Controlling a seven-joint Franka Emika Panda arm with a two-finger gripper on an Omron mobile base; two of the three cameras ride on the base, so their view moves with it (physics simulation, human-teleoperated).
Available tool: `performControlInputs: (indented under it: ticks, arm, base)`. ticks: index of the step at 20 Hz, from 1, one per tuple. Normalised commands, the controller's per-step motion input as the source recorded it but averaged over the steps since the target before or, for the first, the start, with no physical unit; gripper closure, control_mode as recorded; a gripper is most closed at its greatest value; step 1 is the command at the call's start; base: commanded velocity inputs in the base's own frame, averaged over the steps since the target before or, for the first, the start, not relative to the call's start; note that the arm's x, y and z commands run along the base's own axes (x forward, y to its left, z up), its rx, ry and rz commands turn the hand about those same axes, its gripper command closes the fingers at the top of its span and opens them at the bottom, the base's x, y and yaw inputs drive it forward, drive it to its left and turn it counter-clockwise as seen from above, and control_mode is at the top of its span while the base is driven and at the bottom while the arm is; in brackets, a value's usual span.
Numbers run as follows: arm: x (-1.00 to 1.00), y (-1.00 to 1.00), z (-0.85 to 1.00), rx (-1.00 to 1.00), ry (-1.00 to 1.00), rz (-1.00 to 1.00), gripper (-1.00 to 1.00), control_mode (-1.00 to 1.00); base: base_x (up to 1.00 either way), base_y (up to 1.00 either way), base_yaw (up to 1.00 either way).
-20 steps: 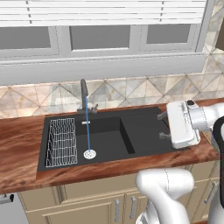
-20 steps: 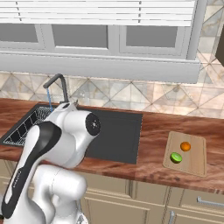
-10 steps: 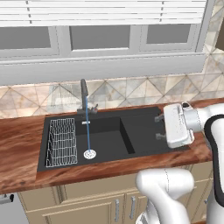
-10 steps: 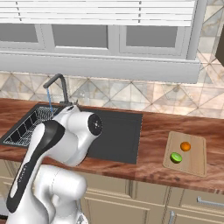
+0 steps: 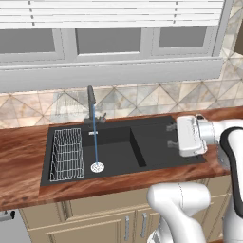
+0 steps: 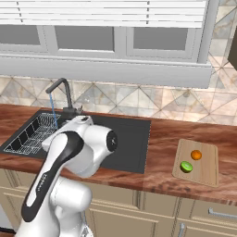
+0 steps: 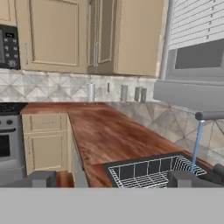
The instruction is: Pick the kiwi, tangerine from the sink and place them on the cutting board to airdry. Then turn off the sink faucet.
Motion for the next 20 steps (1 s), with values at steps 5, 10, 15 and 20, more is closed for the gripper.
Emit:
performControlInputs:
  ticks: [5, 10, 15, 20]
  arm:
    - [0.30, 0.16, -0.21, 0.19, 0.00, -0.05, -1.00, -1.00]
    - [0.26, 0.12, -0.01, 0.20, 0.00, -0.01, -1.00, -1.00]
    - [0.13, 0.21, -0.01, 0.09, -0.01, 0.00, -1.00, -1.00]
    - [0.11, 0.20, 0.00, 0.01, -0.03, 0.00, -1.00, -1.00]
  base:
    - [0.00, 0.00, 0.00]
    - [0.00, 0.00, 0.00]
    - [0.00, 0.00, 0.00]
    - [0.00, 0.00, 0.00]
